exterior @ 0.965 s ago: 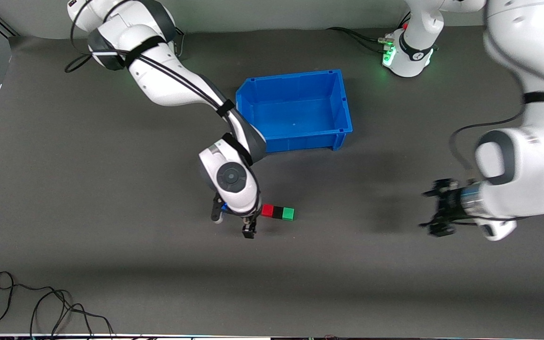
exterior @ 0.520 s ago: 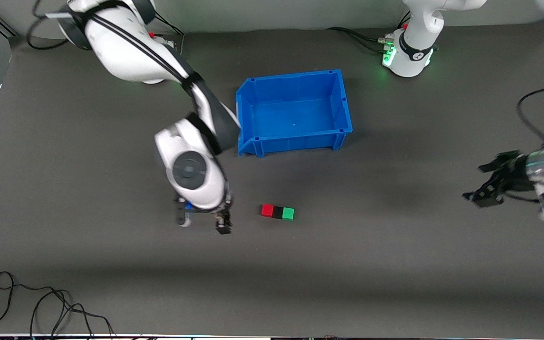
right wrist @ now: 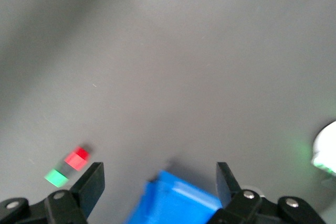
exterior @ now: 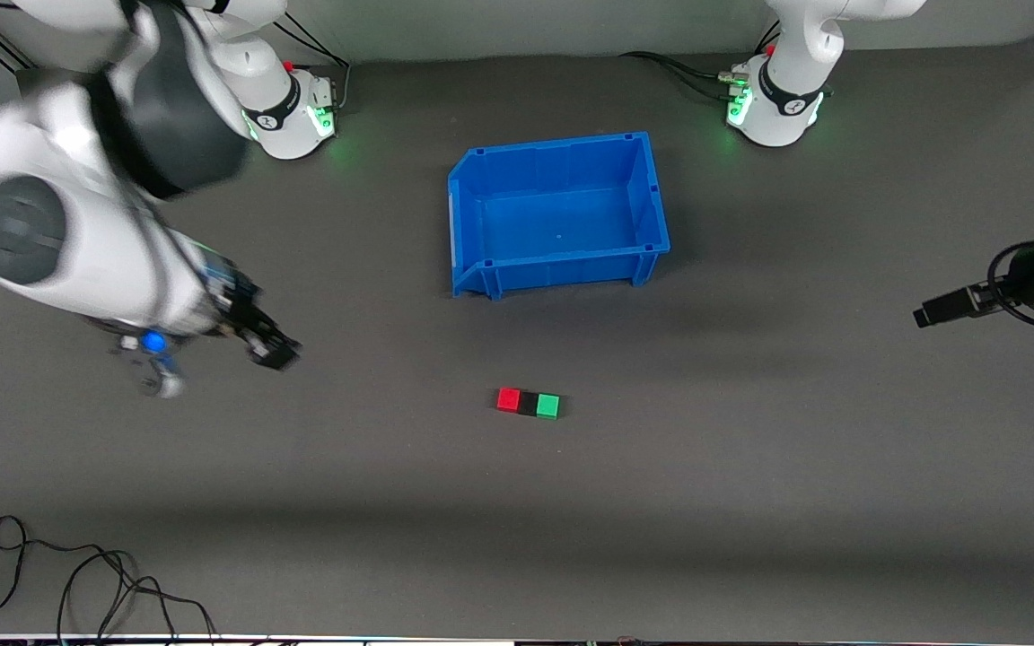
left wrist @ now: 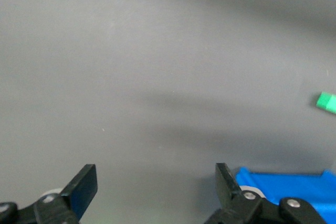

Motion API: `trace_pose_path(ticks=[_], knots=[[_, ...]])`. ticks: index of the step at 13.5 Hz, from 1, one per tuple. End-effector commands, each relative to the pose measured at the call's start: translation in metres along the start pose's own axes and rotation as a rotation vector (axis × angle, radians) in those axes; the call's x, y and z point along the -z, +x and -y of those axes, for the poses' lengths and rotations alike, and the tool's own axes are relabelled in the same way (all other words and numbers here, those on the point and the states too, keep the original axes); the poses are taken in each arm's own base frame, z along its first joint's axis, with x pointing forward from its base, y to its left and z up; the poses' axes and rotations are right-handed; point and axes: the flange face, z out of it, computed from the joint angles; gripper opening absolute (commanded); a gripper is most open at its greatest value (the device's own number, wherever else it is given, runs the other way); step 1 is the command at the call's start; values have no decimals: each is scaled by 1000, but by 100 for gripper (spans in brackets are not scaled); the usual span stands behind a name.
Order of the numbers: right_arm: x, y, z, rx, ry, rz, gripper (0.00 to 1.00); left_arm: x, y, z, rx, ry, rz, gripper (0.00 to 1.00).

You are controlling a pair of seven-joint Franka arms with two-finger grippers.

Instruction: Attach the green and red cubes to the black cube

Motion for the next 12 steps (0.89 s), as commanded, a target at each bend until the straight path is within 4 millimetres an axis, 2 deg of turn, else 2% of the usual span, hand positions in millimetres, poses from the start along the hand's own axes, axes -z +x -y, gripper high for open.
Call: trace_pose_path(ticks=[1, 2, 3, 6, 8, 10, 11, 12], knots=[[26, 37, -70, 231, -5, 49, 96, 15, -15, -14, -134, 26, -5, 100], [35, 57, -98, 314, 6, 56, 96, 22, -20, -21, -160, 63, -25, 100], [42, 74, -123, 398, 22, 53, 96, 28, -22, -19, -164, 83, -43, 100], [65, 100, -163, 541, 56, -13, 97, 34, -31, -32, -191, 78, -80, 100], [56, 112, -170, 614, 23, -61, 97, 34, -33, -32, -193, 77, -78, 100], [33, 122, -179, 654, 39, -95, 97, 34, -33, -32, -193, 75, -79, 100], [23, 119, -184, 668, 53, -122, 97, 34, -33, -30, -191, 70, -78, 100], [21, 118, -189, 668, 66, -128, 99, 34, -33, -31, -194, 68, -78, 100]])
